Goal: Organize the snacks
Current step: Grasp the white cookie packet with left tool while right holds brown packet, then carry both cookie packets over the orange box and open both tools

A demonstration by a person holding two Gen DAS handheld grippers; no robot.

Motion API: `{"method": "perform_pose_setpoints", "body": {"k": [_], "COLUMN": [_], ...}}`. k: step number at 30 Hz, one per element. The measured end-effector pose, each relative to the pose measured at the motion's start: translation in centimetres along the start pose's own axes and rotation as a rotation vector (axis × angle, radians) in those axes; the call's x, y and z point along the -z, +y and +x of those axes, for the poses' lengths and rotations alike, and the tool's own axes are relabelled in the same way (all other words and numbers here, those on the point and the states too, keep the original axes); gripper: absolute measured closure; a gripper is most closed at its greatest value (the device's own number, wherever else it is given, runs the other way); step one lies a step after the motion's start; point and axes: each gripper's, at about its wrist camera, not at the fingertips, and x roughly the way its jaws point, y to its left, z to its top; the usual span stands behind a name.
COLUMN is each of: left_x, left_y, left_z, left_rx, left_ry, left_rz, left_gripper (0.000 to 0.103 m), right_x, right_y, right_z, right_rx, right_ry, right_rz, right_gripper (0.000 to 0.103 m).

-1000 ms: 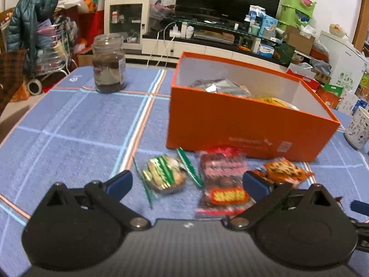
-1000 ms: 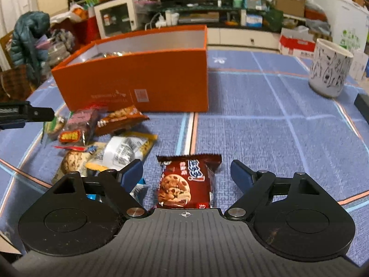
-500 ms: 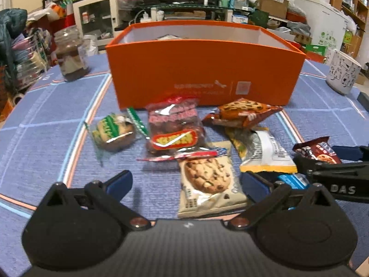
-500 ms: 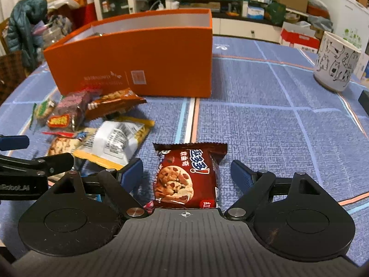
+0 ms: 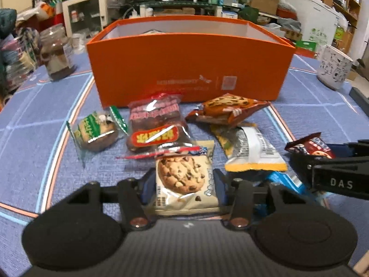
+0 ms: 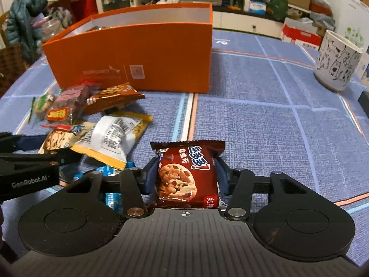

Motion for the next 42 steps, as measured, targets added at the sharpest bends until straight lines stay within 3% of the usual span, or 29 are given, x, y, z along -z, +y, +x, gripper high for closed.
{"method": "perform_pose_setpoints", "body": {"k": [4, 16, 25, 34, 42], "left_x": [0.1, 0.7, 0.4, 0.3, -0.3], "left_y": [0.5, 1.2, 0.9, -0.1, -0.9], "left_z": [-0.4, -4.7, -6.7, -8.0, -9.1], "left_rx": [0.013, 0.04, 0.073, -0.038, -0.088], "left_ry": [0.01, -0.053, -0.098, -0.228, -0.34], "left_rz": [0.004, 0.052, 0.051, 0.128, 0.187], "left_gripper": [0.056, 0.055, 0.055, 0.055, 0.055], "right_x": [-0.2, -0.9, -1.1, -1.3, -2.0], "right_y": [-0.1, 0.9, 1.3, 2.3, 3.7], "right_z": [-0.5, -3.4, -4.0, -5.2, -7.0], "right_rx": [-0.005, 0.007, 0.001, -0.002, -0.012], "right_ry": [-0.012, -0.126, -0.156, -0.214, -0.292], "right_rz": [-0.003, -0.045, -0.07, -0.1, -0.131], "right_gripper": [0.065, 0.065, 0.065, 0.065, 0.065]}}
